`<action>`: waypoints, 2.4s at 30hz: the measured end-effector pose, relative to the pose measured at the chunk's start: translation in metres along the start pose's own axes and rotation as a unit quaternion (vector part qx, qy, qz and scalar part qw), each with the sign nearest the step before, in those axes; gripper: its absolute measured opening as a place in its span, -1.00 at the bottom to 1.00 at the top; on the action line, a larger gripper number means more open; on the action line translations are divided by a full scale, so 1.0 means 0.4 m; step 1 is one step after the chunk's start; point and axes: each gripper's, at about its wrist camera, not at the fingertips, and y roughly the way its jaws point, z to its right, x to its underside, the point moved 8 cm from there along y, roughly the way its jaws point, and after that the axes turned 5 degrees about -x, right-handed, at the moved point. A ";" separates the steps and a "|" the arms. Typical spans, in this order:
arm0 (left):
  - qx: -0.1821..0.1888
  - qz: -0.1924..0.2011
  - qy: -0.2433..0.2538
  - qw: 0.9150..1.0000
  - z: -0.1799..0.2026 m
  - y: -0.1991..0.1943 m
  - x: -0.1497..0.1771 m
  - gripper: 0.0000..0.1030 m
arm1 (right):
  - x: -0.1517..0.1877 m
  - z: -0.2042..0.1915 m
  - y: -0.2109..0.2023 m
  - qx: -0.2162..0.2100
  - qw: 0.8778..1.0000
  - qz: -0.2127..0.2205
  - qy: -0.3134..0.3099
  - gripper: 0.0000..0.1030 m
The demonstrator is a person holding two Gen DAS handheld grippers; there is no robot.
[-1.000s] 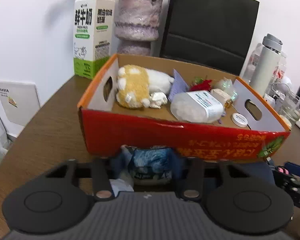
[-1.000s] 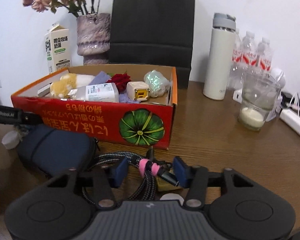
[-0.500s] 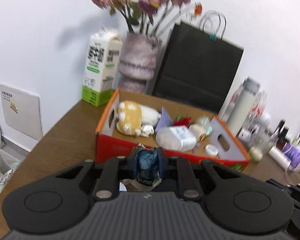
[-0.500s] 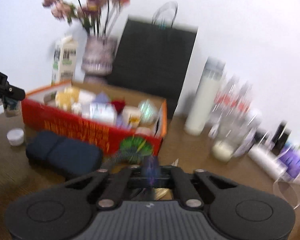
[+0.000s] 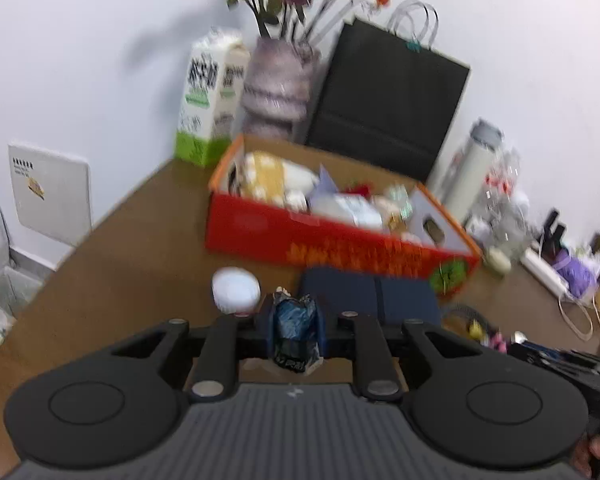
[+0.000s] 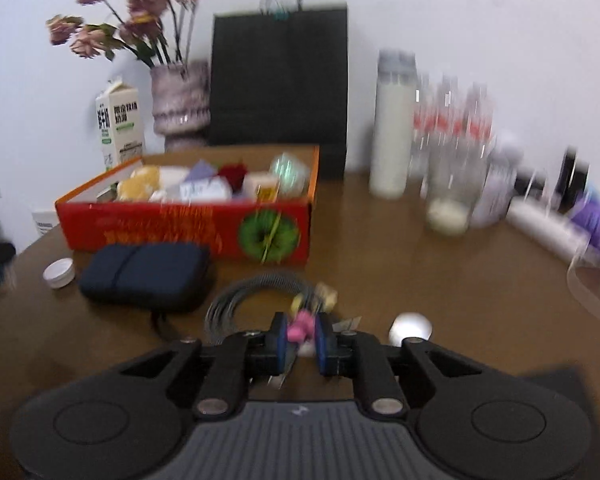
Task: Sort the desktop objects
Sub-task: 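Lift the wipe pack and coiled black cable and carry both toward the box, then open both grippers over the box to release the wipe pack and cable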
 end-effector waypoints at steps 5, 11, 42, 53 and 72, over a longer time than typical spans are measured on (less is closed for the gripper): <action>0.005 -0.024 0.004 1.000 0.008 0.013 0.049 -0.62 | 0.007 0.003 0.046 0.009 0.999 -0.013 0.034 -0.17; 0.012 -0.025 0.014 1.000 0.026 0.015 0.056 -0.61 | -0.015 0.014 0.089 -0.002 0.994 -0.009 0.113 -0.03; 0.024 0.067 0.059 0.996 0.077 -0.029 -0.163 -0.61 | -0.278 -0.090 -0.150 -0.016 0.980 0.199 0.005 -0.66; -0.048 -0.007 0.116 0.992 0.053 0.298 -0.332 -0.60 | -0.423 -0.286 0.306 -0.108 0.992 0.020 -0.057 -0.65; -0.053 -0.068 0.062 0.994 -0.004 0.411 -0.341 1.00 | -0.431 -0.242 0.348 -0.097 0.992 -0.045 -0.068 0.32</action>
